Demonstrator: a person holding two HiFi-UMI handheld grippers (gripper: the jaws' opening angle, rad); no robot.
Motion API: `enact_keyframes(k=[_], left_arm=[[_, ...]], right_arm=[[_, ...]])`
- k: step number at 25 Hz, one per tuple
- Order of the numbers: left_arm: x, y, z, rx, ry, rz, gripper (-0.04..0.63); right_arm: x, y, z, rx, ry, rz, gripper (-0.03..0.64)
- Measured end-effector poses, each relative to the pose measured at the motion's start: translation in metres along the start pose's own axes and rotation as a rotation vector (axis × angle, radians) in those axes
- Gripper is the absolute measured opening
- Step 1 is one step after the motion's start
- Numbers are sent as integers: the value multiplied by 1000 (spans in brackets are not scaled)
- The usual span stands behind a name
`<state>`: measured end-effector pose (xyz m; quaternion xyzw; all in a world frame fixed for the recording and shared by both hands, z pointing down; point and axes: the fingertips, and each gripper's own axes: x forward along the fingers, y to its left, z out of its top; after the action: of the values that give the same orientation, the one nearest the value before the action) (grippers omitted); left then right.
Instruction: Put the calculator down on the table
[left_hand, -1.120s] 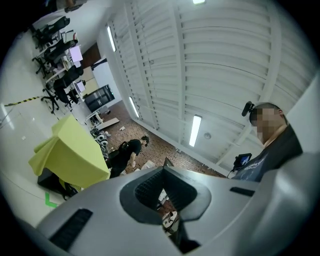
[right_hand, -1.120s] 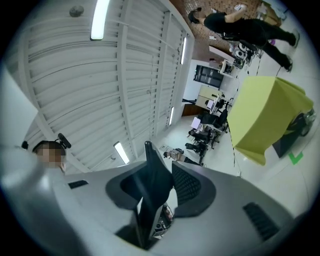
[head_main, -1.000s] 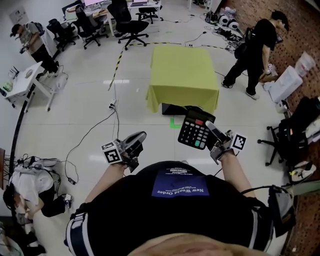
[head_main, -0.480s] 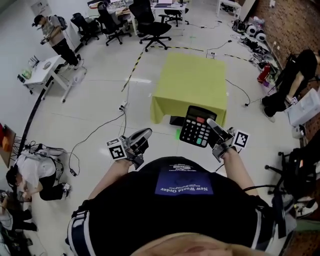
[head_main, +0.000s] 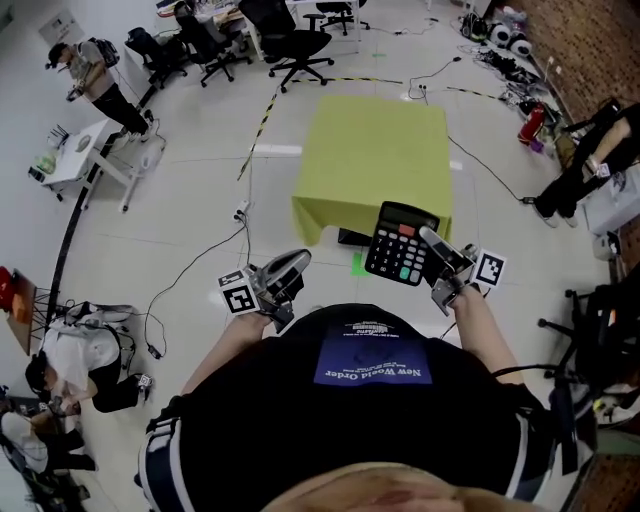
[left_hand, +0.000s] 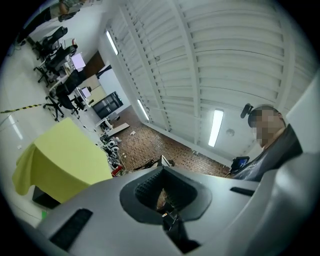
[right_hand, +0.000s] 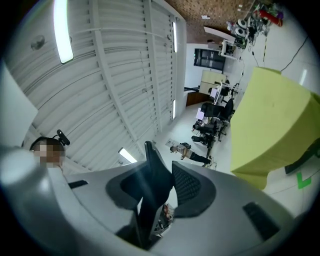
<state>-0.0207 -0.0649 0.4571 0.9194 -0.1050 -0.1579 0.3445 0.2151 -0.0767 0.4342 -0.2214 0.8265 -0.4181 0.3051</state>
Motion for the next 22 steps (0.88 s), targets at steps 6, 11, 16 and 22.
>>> enact_keyframes(k=[6, 11, 16, 22], left_arm=[[26, 62, 46, -33, 35, -95, 6], [32, 110, 120, -17, 92, -174, 6], [31, 167, 161, -33, 128, -227, 6], [29, 206, 185, -59, 107, -239, 6]], right_arm=[[43, -25, 35, -64, -35, -65, 118], [110, -29, 56, -98, -109, -84, 118], [155, -65, 65, -111, -162, -128, 118], [189, -89, 75, -118, -129, -175, 118]])
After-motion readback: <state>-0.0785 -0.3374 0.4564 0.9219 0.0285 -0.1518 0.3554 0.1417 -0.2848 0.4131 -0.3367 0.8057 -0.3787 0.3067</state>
